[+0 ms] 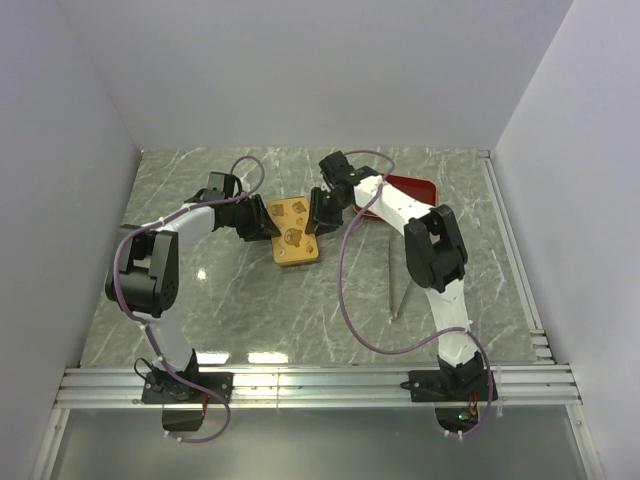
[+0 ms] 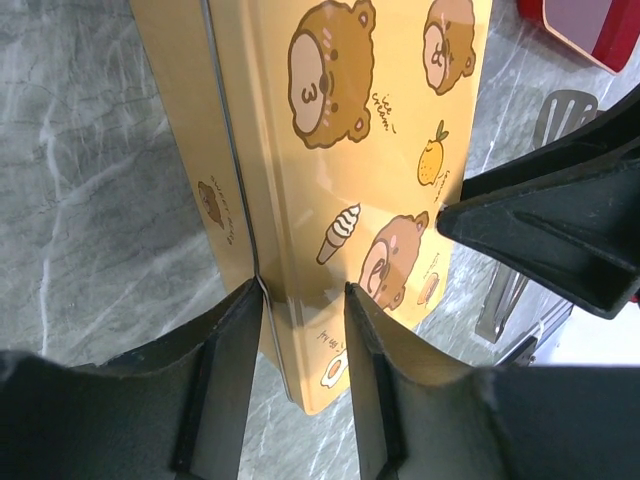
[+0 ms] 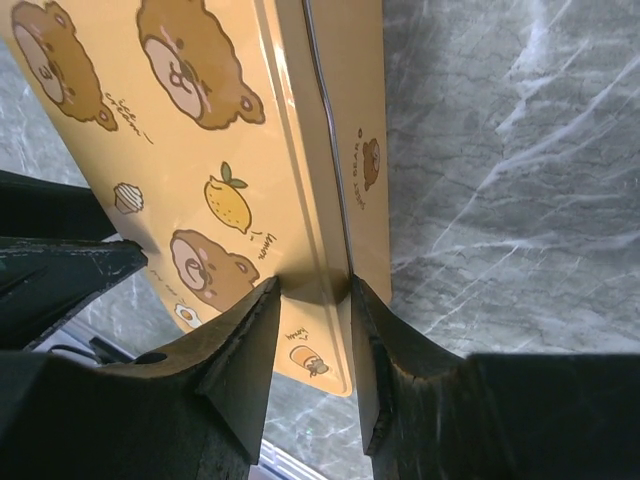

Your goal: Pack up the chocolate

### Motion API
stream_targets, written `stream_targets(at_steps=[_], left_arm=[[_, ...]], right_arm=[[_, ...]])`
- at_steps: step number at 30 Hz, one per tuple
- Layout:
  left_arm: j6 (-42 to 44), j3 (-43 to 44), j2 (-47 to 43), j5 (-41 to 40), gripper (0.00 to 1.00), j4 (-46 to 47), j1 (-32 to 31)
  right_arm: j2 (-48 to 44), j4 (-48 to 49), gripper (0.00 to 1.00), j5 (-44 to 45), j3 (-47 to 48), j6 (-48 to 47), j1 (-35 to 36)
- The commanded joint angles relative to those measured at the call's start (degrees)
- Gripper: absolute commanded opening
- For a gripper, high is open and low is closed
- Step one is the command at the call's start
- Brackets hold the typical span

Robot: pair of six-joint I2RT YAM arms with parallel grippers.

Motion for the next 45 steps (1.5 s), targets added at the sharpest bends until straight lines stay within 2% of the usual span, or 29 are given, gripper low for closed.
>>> stream_targets(at_steps=[1, 45], left_arm=[[-0.2, 2.1, 0.0, 0.5, 0.43, 0.7, -0.5], [0.0, 7.5, 5.3, -0.6, 0.4, -1.5, 1.6]], right_arm=[[0.9, -0.7, 0.42, 0.6, 3.5, -0.8, 0.3], [7.6, -5.1, 0.42, 0.3, 15.2, -1.0, -1.5]])
